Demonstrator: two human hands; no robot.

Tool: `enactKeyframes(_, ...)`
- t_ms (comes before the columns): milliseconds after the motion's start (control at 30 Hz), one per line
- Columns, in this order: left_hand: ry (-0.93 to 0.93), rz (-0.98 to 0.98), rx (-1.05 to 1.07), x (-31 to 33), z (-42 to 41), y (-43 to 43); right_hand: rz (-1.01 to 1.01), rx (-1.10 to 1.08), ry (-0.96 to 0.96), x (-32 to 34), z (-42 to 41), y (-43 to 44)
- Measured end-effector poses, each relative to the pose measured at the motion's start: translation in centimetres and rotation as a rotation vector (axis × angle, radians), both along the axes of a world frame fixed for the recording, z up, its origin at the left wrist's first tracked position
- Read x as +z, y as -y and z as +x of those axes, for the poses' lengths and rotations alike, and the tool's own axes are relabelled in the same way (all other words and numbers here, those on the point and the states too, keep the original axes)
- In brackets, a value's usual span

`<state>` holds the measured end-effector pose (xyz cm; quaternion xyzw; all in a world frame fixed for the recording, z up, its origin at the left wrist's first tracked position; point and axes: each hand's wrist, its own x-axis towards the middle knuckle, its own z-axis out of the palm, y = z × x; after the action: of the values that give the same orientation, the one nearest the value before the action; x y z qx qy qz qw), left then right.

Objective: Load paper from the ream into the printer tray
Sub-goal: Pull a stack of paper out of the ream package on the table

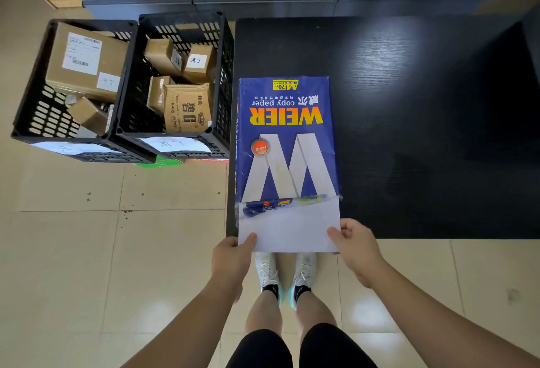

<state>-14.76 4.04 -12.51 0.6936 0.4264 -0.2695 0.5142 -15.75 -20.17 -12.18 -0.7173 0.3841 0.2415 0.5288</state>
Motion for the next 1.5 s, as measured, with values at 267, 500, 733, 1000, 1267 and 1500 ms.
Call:
enactKeyframes(267, -0.035, -0.133, -0.045, 0.6, 0.8, -0.6, 0.098, -0.051, -0.054, 0.3, -1.0, 0.4)
enactKeyframes(500, -0.095, -0.222, -0.047, 0.2, 1.8, -0.5, 0.232, -0.086, -0.088, -0.7, 1.4, 0.2)
enactKeyframes(733, -0.182, -0.319, -0.072, 0.5, 0.0, -0.9, 0.234, -0.065, -0.117, -0.3, -1.5, -0.4)
enactKeyframes(1000, -0.123, -0.379, -0.138, 0.2, 1.6, -0.7, 0.254, -0.083, -0.078, 0.4, -0.3, -0.7)
enactKeyframes(1267, -0.005, -0.306, -0.15, 0.6, -1.9, 0.4, 0.129, 0.003, -0.047, 1.4, -2.4, -1.2)
enactKeyframes(1500, 0.047, -0.287, -0.159, 2.4, -5.2, 0.5, 0.068, 0.03, 0.0, 2.5, -5.5, -2.0)
